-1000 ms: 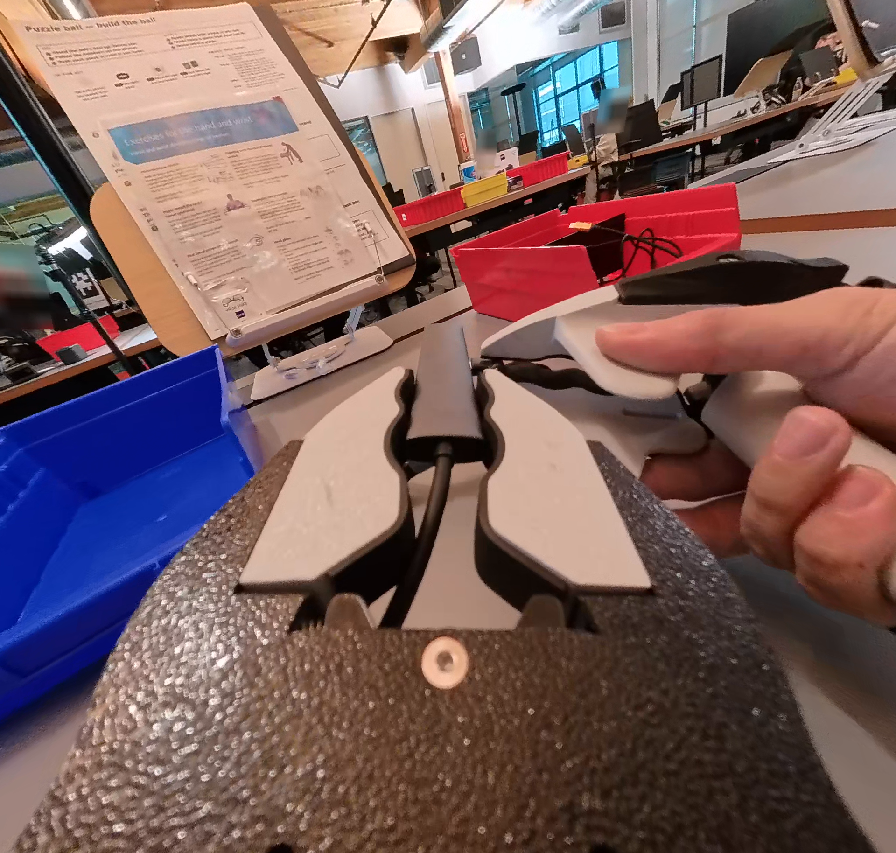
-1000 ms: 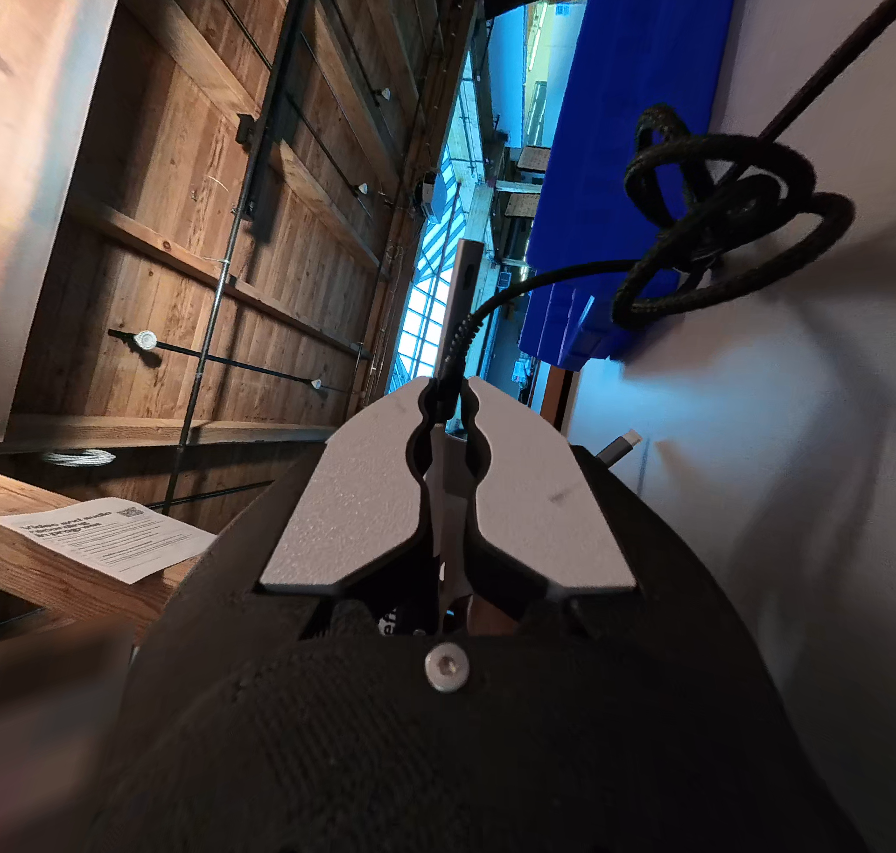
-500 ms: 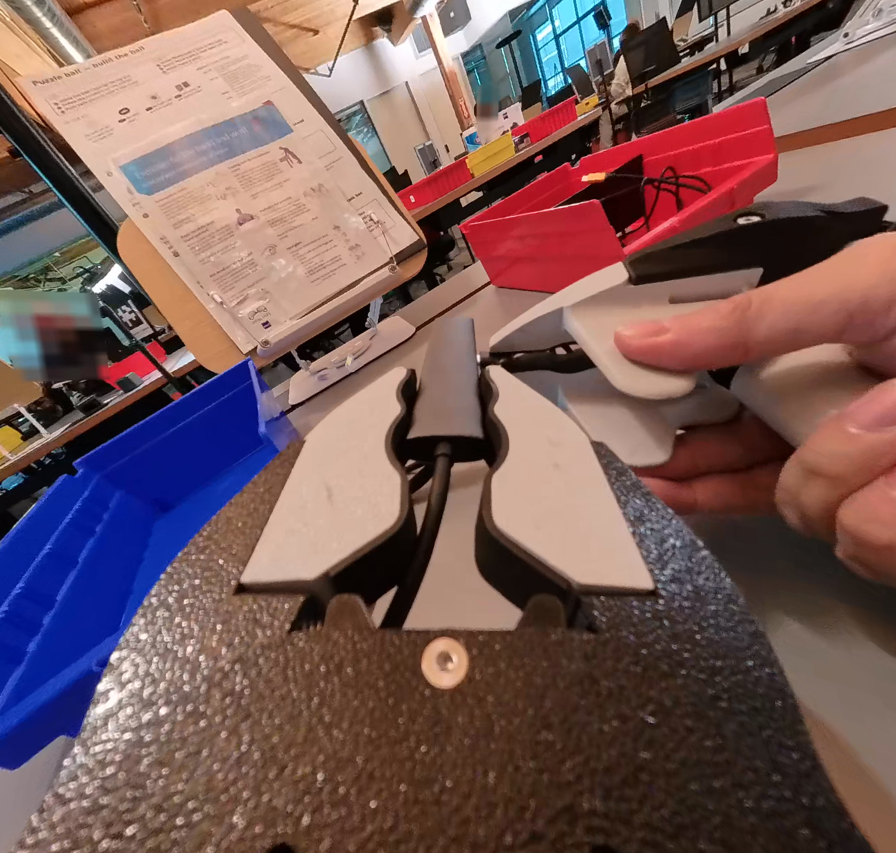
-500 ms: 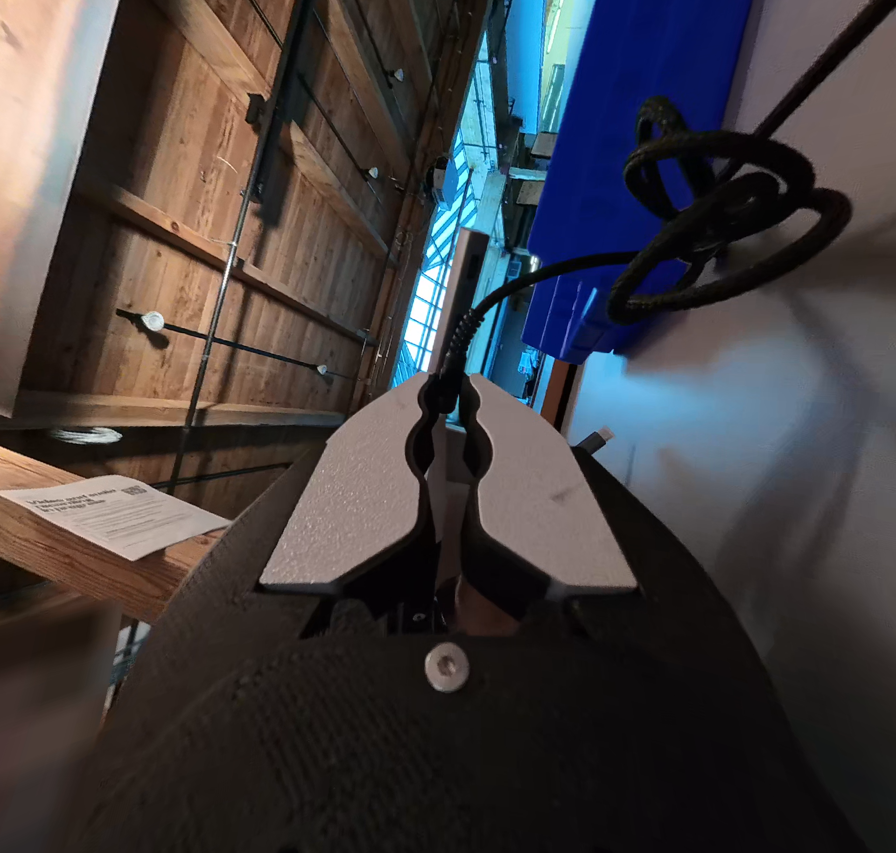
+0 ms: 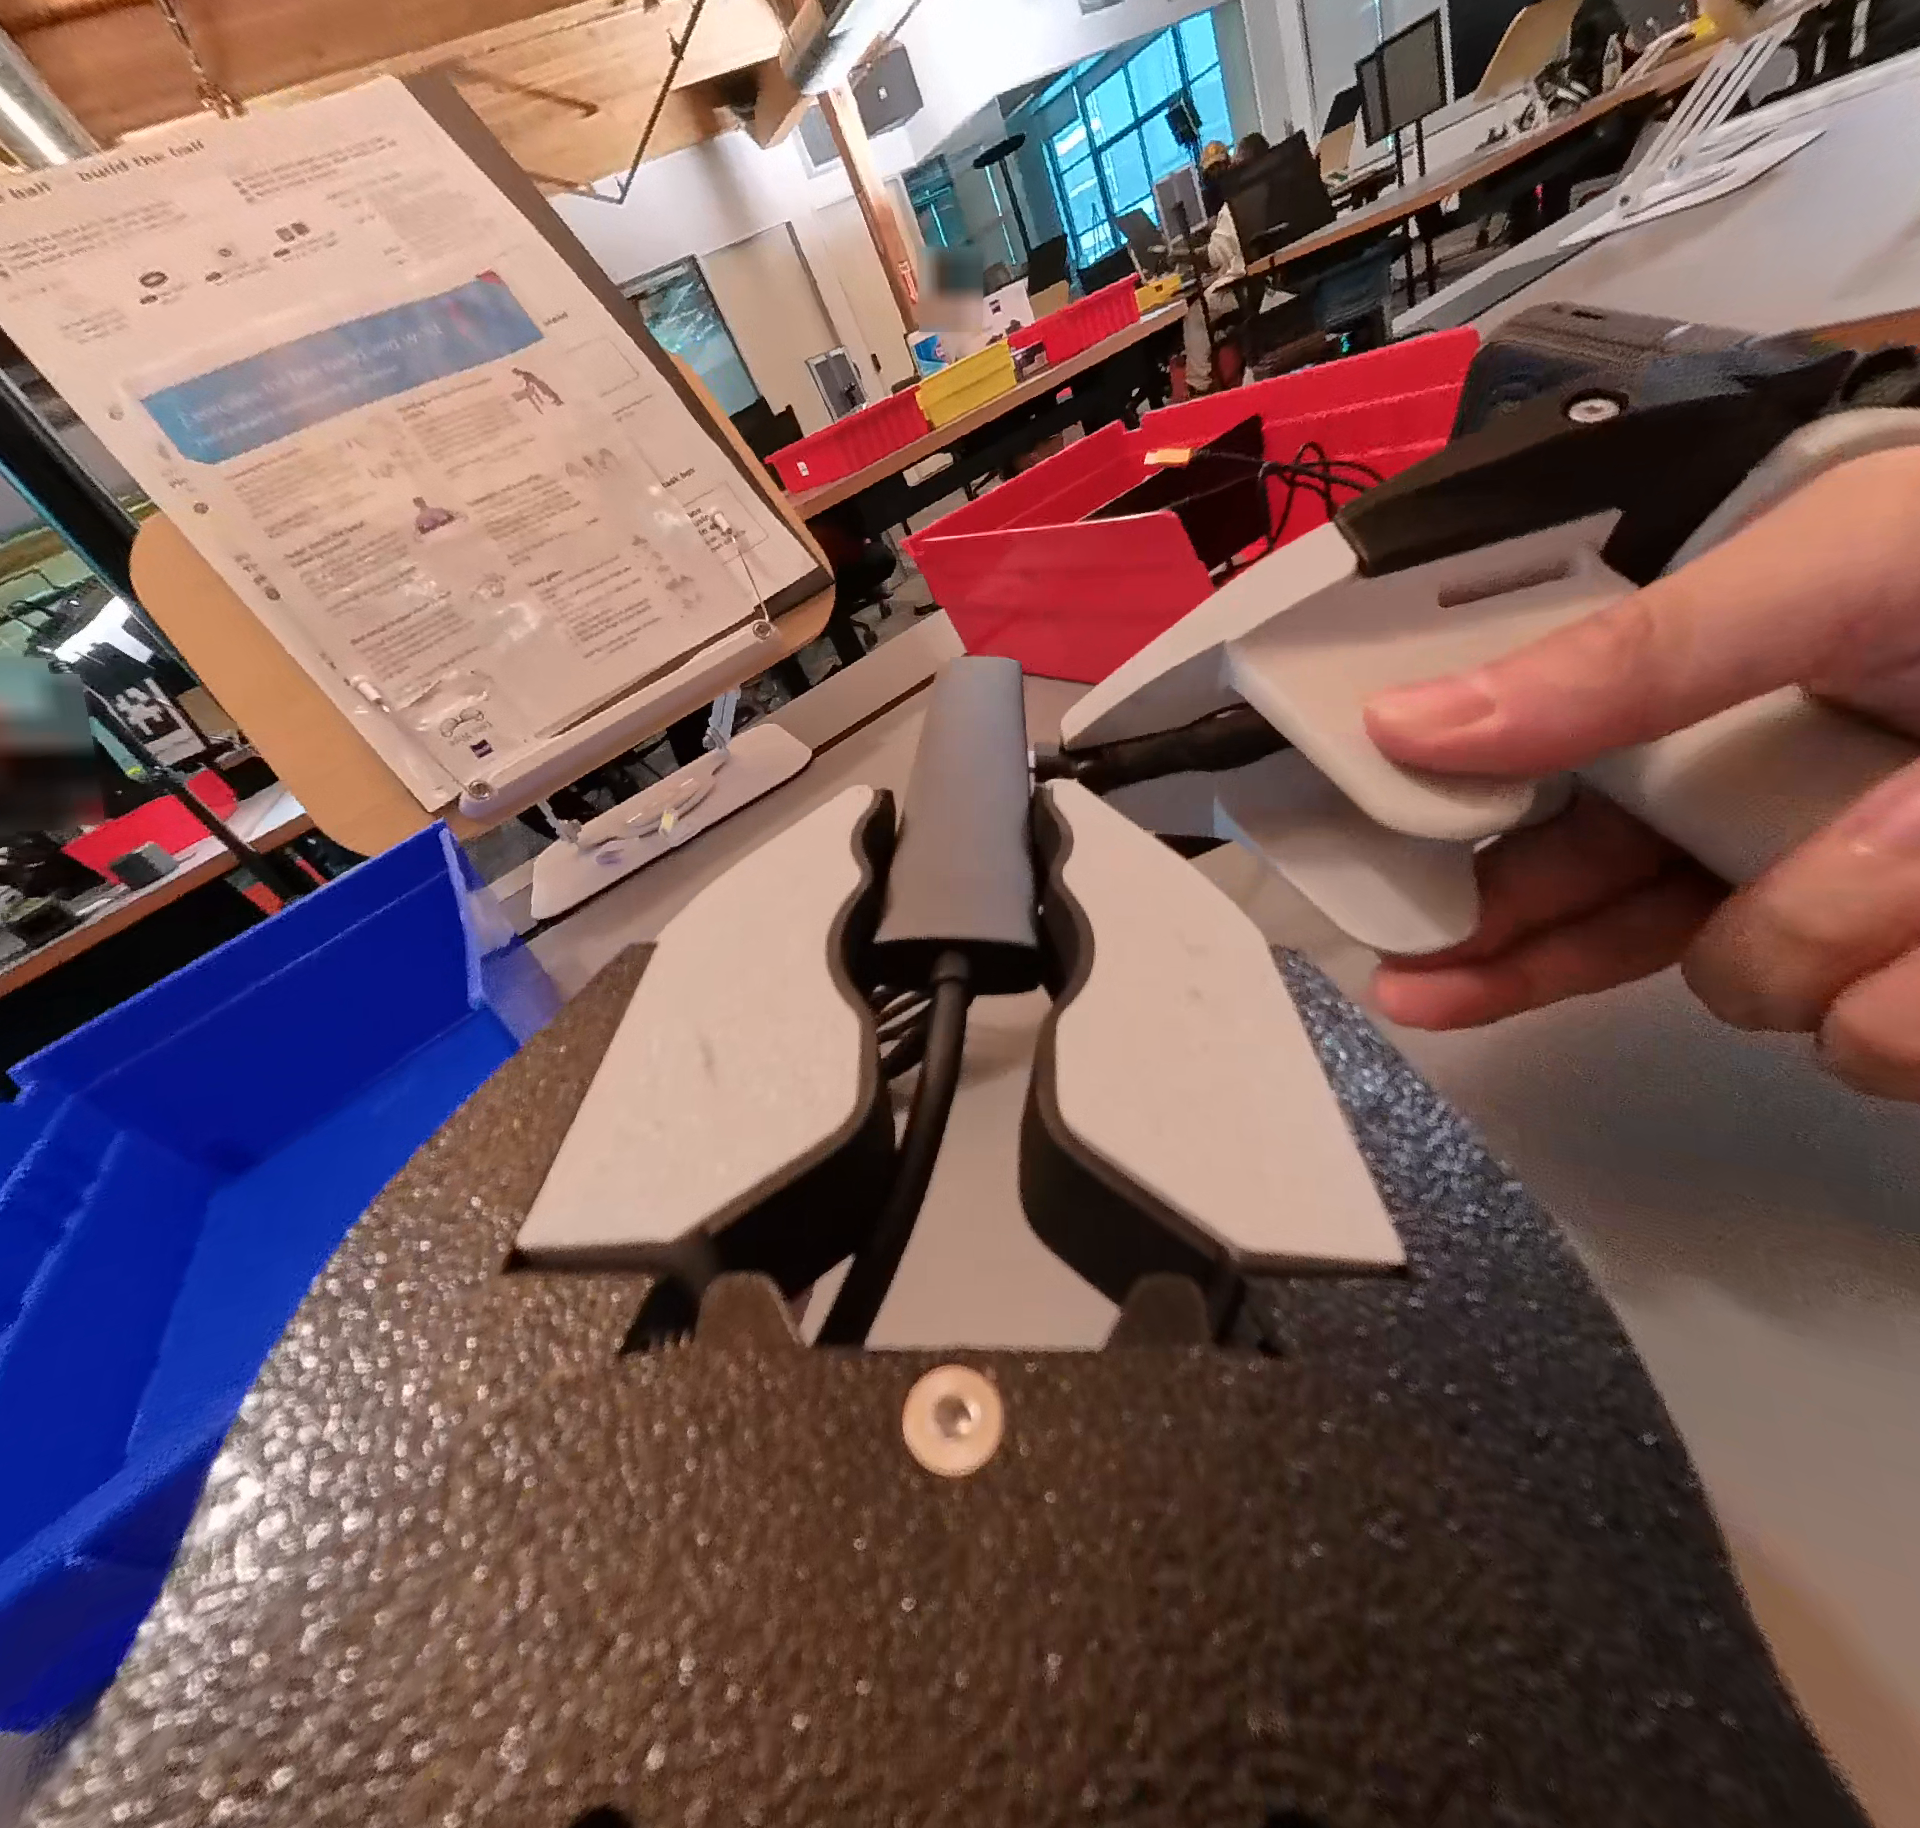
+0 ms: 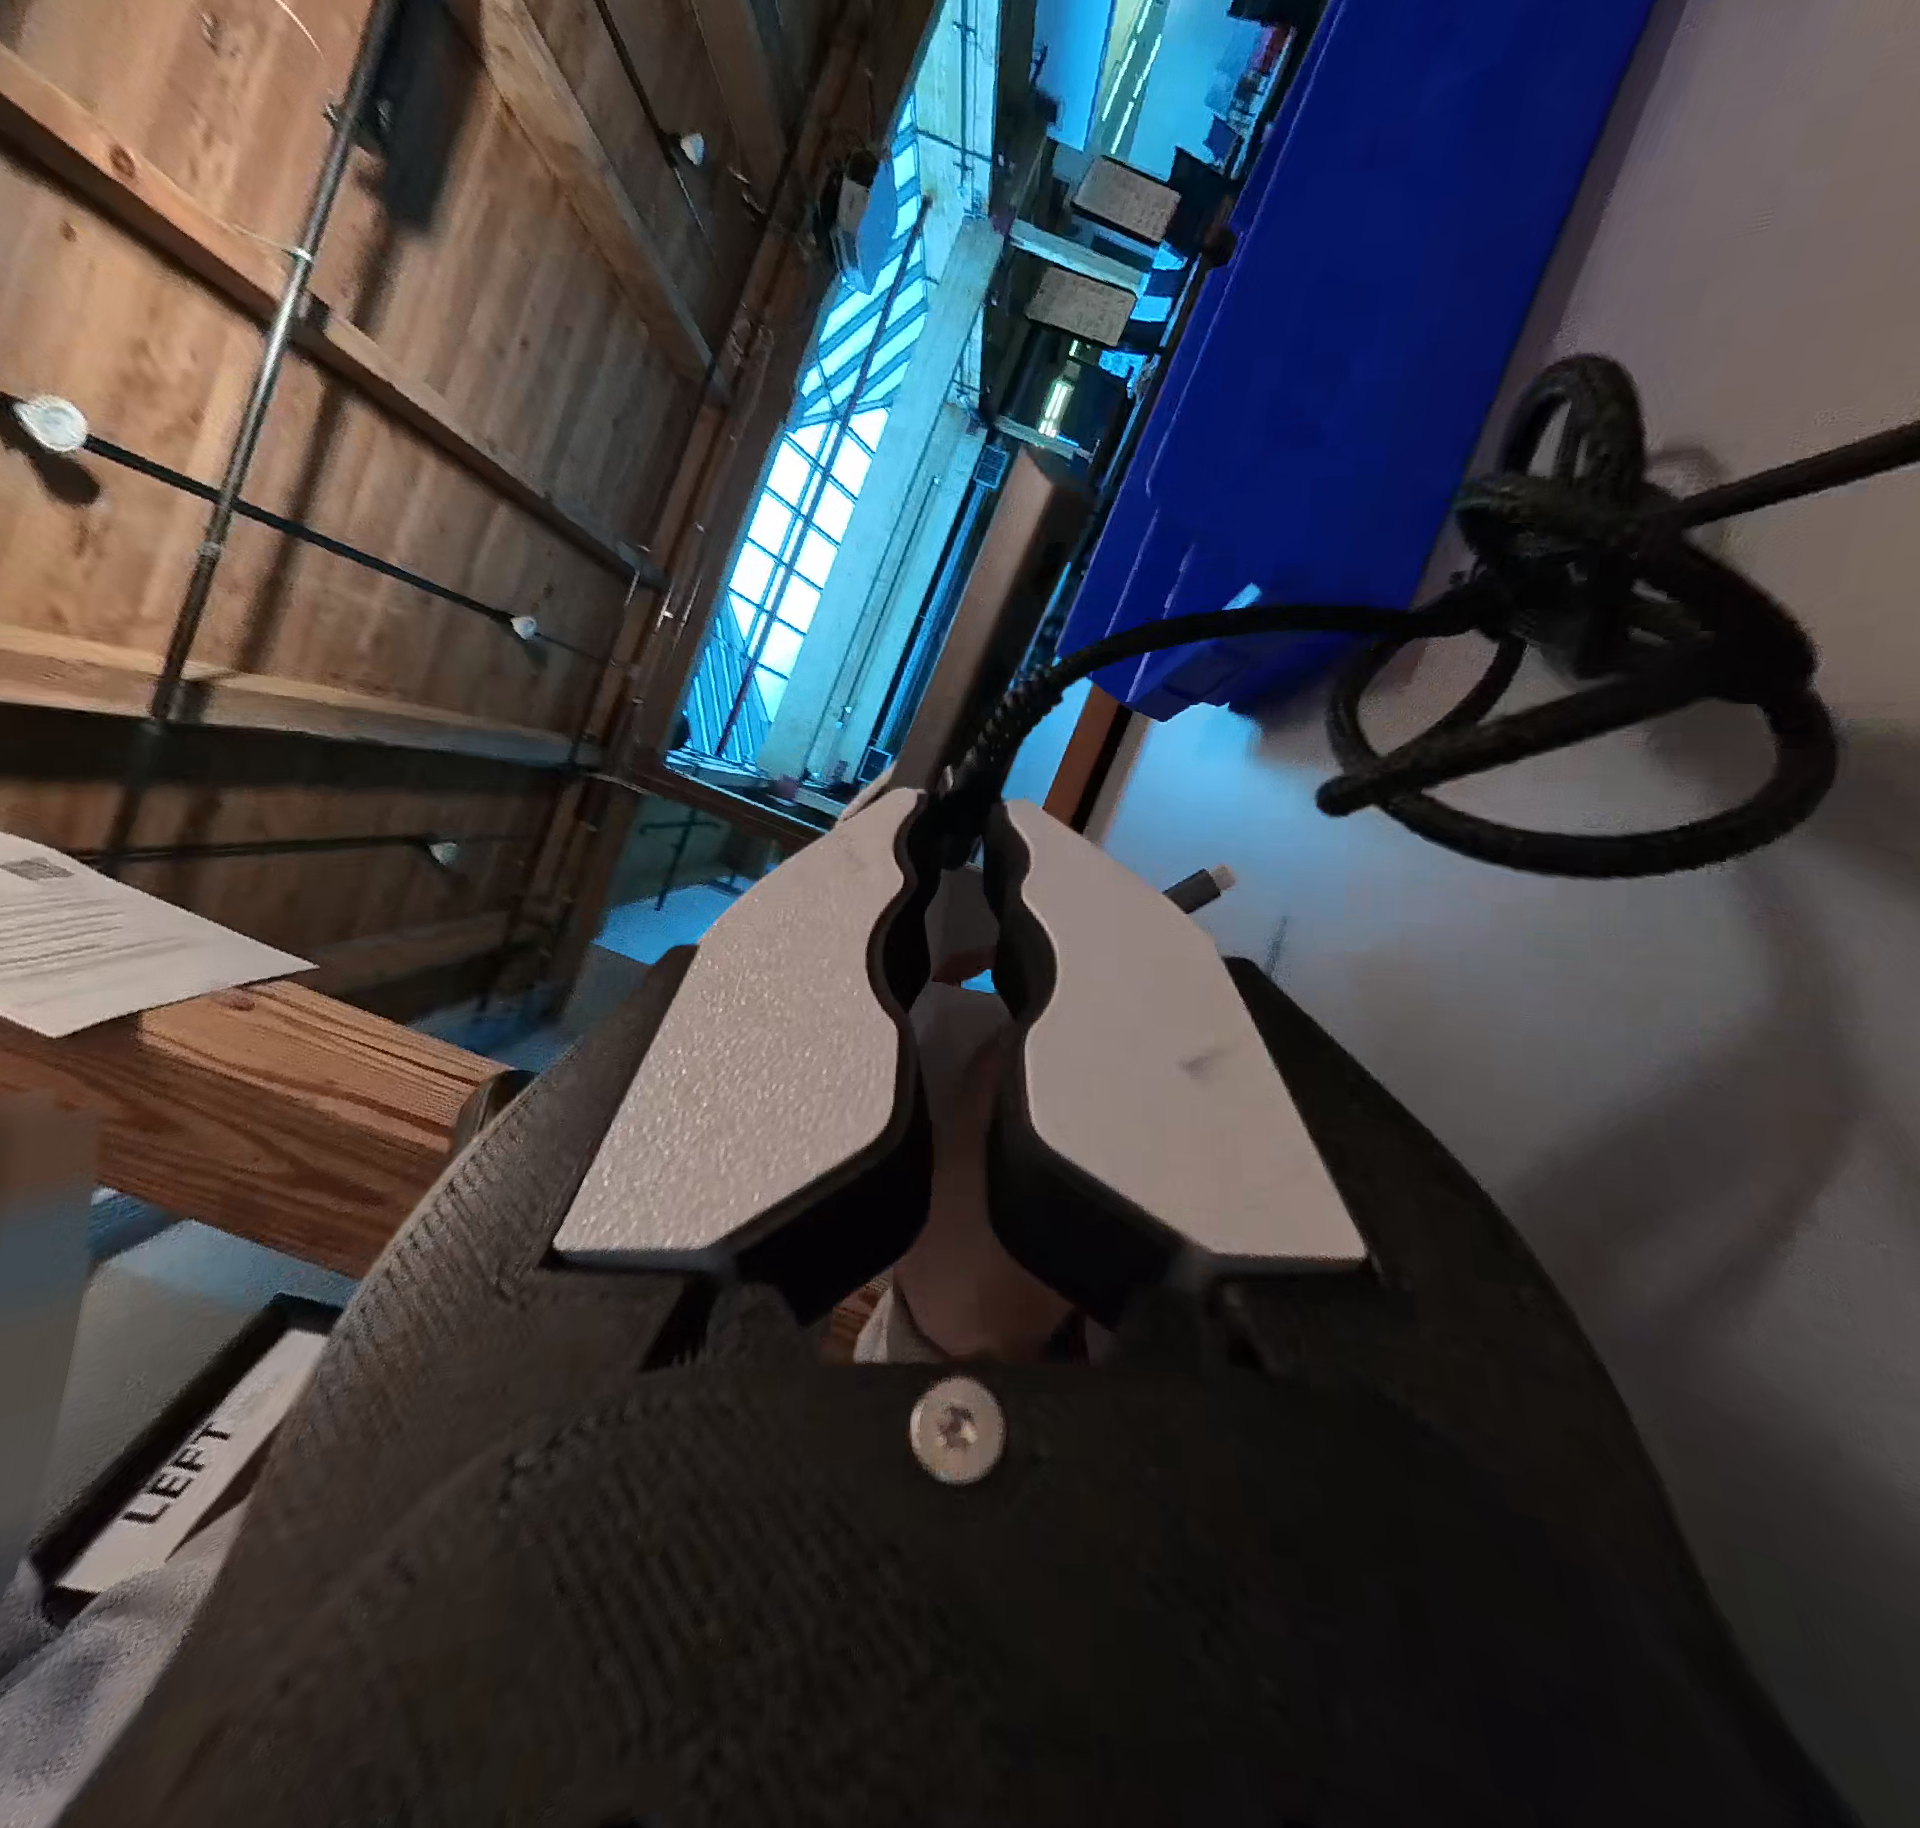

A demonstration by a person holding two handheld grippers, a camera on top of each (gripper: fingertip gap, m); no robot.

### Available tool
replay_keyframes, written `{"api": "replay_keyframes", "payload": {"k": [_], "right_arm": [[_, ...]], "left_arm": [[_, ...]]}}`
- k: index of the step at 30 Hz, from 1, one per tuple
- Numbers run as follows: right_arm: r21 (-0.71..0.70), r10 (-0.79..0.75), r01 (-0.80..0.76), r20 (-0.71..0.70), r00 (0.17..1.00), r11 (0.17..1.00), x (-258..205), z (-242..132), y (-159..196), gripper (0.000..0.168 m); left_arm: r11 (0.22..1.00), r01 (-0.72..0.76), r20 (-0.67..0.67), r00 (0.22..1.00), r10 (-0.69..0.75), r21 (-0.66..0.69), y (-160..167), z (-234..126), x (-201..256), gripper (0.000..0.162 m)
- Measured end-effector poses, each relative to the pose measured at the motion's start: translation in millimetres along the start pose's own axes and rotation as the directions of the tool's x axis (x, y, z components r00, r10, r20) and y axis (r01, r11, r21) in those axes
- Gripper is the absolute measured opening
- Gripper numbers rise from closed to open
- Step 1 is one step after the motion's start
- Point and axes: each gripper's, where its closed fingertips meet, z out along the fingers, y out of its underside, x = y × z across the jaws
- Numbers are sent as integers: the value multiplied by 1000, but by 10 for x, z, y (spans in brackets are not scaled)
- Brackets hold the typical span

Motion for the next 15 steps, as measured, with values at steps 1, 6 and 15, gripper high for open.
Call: {"api": "replay_keyframes", "payload": {"k": [1, 6, 15], "right_arm": [[-7, -24, 24, -15, 1000, 1000, -7, -9, 6, 10], [-117, -97, 98, 11, 995, 988, -66, -52, -29, 10], [-200, -169, 167, 8, 986, 965, -83, 31, -19, 10]], "left_arm": [[1000, 12, -5, 1000, -12, 5, -8, -3, 9, 26], [999, 40, -46, 998, -39, 20, -67, 6, 39, 25], [1000, -11, 27, 1000, 11, 19, -71, -6, -55, 25]]}}
